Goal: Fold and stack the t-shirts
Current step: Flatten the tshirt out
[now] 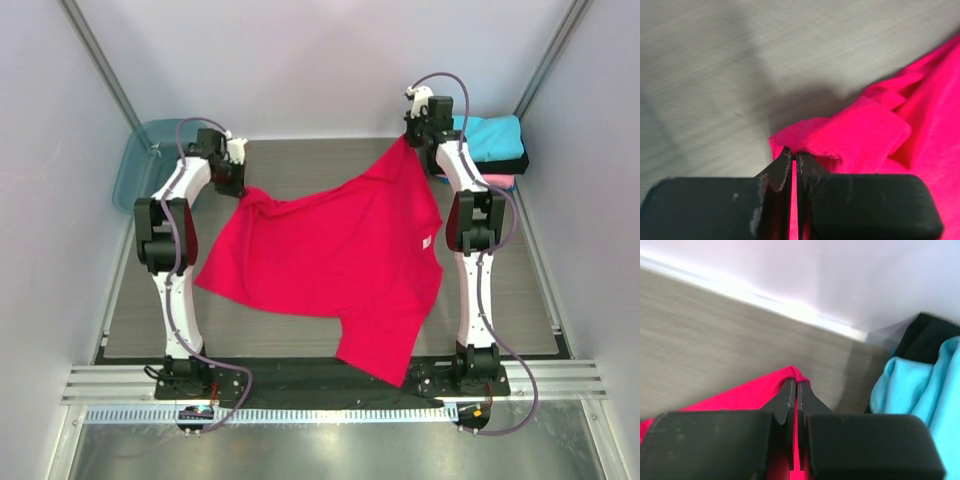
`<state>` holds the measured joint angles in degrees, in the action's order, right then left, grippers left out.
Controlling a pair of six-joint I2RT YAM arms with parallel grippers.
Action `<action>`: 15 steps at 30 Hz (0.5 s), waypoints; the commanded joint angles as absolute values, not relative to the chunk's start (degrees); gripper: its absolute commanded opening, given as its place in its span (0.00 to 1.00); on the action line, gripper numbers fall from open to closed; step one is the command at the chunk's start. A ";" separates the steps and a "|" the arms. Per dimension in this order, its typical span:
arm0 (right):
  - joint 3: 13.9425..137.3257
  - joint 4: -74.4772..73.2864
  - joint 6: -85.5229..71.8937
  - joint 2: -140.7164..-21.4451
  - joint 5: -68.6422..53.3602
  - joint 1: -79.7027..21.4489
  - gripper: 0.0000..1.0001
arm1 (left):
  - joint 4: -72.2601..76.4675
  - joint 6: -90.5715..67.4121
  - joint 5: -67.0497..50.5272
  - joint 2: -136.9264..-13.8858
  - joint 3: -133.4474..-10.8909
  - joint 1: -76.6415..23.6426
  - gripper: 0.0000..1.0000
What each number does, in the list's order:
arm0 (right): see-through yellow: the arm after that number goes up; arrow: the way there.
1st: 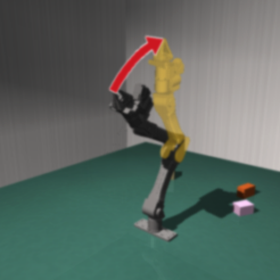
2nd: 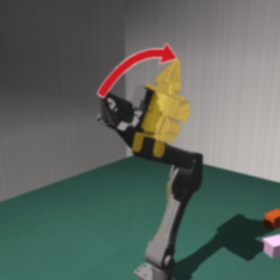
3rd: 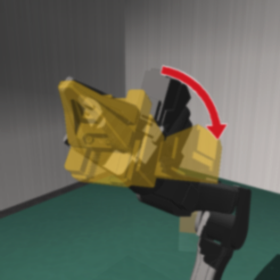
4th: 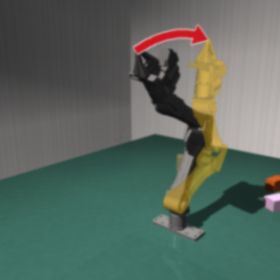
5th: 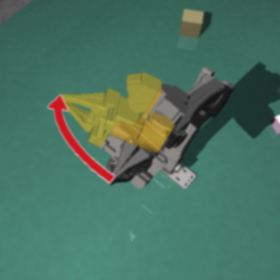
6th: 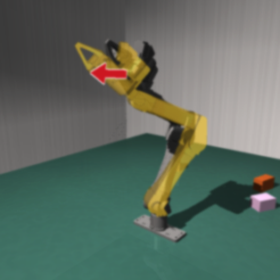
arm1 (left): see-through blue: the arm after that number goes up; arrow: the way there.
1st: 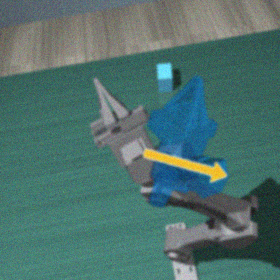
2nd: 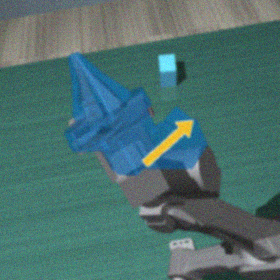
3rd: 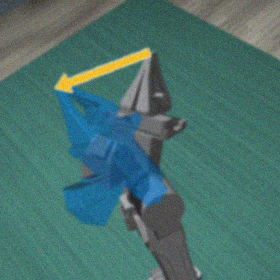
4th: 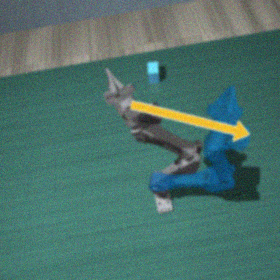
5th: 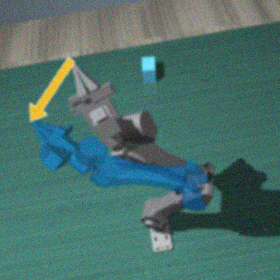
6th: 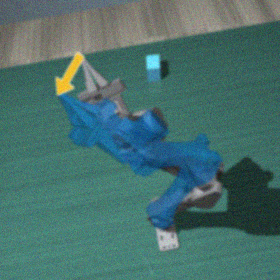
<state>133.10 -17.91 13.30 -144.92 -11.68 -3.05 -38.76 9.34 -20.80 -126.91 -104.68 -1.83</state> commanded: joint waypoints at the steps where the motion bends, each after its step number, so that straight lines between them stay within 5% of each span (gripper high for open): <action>1: 142.36 -16.79 11.87 -148.53 -8.70 -3.08 0.01 | -35.24 7.47 -13.54 -129.19 -109.06 -1.32 0.00; 8: 143.26 -9.41 11.51 -153.28 -5.72 -3.34 0.01 | -34.28 6.68 -3.87 -132.54 -111.36 -0.97 0.01; 12: 143.09 -8.35 11.08 -153.81 -4.48 -3.34 0.01 | -32.79 5.71 -0.53 -132.10 -111.79 -1.05 0.35; 15: 141.60 -8.18 10.37 -152.84 -4.40 -3.34 0.01 | -31.99 6.33 2.28 -128.86 -113.02 -1.23 0.44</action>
